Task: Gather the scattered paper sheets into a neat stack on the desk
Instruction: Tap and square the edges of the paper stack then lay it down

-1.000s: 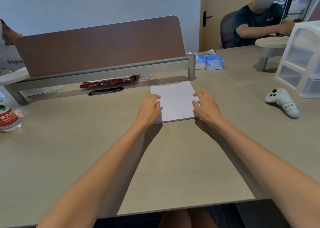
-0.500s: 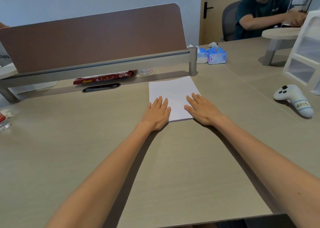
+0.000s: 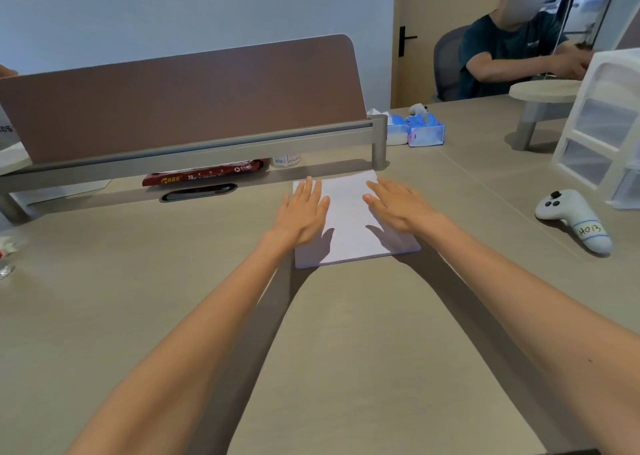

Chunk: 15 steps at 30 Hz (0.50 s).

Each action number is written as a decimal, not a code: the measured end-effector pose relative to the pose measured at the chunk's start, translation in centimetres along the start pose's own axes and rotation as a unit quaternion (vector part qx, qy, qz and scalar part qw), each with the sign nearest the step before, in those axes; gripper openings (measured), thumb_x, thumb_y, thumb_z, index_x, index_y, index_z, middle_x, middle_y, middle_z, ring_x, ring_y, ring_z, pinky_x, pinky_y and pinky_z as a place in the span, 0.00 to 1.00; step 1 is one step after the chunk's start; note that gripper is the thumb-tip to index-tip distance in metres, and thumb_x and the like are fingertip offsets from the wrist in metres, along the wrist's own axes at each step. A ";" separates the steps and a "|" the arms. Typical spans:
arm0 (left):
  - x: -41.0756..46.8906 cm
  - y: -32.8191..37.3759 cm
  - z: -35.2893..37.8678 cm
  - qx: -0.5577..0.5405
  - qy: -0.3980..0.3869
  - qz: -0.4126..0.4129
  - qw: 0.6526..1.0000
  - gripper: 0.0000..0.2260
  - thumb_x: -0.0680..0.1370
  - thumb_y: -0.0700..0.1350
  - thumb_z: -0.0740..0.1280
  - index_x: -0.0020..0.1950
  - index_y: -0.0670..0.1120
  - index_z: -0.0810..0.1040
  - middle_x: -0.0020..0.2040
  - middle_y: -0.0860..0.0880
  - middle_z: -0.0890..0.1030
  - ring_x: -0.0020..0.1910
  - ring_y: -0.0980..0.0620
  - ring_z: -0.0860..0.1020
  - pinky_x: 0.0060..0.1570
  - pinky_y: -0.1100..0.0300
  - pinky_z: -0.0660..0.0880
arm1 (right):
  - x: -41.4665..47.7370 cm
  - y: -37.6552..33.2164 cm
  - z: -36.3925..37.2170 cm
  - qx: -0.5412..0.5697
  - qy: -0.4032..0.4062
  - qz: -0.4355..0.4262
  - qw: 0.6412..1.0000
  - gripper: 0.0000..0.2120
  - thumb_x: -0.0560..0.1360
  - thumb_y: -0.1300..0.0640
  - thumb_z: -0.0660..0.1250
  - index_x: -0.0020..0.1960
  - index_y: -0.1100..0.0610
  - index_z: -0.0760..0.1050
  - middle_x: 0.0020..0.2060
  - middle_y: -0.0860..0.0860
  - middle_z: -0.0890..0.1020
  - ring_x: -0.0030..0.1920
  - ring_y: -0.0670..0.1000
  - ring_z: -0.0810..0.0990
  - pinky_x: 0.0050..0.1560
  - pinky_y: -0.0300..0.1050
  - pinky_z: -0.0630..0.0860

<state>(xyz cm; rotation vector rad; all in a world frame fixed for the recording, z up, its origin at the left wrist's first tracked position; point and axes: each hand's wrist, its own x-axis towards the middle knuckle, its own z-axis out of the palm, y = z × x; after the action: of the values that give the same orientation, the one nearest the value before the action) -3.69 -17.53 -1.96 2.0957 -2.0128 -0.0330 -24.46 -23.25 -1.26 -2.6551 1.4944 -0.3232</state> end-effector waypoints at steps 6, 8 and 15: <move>5.3 -0.5 -0.5 0.041 -0.009 0.001 0.999 0.25 0.84 0.50 0.44 0.79 0.43 0.48 0.80 0.46 0.45 0.79 0.49 0.44 0.76 0.49 0.42 | 5.2 -0.2 -1.0 -0.025 0.004 0.000 1.000 0.27 0.83 0.45 0.46 0.78 0.57 0.54 0.77 0.54 0.56 0.76 0.56 0.56 0.74 0.52 0.54; 7.3 -0.8 0.0 0.052 -0.014 0.000 0.999 0.25 0.84 0.50 0.45 0.80 0.43 0.48 0.80 0.46 0.45 0.79 0.49 0.44 0.76 0.49 0.42 | 7.2 0.2 -0.7 -0.039 0.011 -0.004 0.999 0.27 0.83 0.46 0.47 0.77 0.58 0.55 0.77 0.55 0.58 0.76 0.56 0.58 0.73 0.52 0.56; 11.8 -2.0 2.5 0.086 -0.042 -0.016 0.995 0.25 0.84 0.51 0.43 0.80 0.44 0.49 0.80 0.46 0.47 0.79 0.47 0.45 0.76 0.48 0.43 | 12.4 1.9 2.8 -0.074 -0.003 -0.026 0.997 0.26 0.83 0.45 0.44 0.79 0.53 0.51 0.78 0.52 0.51 0.78 0.54 0.48 0.75 0.52 0.48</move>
<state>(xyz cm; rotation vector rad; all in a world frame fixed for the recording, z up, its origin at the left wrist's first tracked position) -1.49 -29.56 -3.04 2.2665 -2.0984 0.0507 -19.21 -34.97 -2.56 -2.8089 1.5063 -0.2151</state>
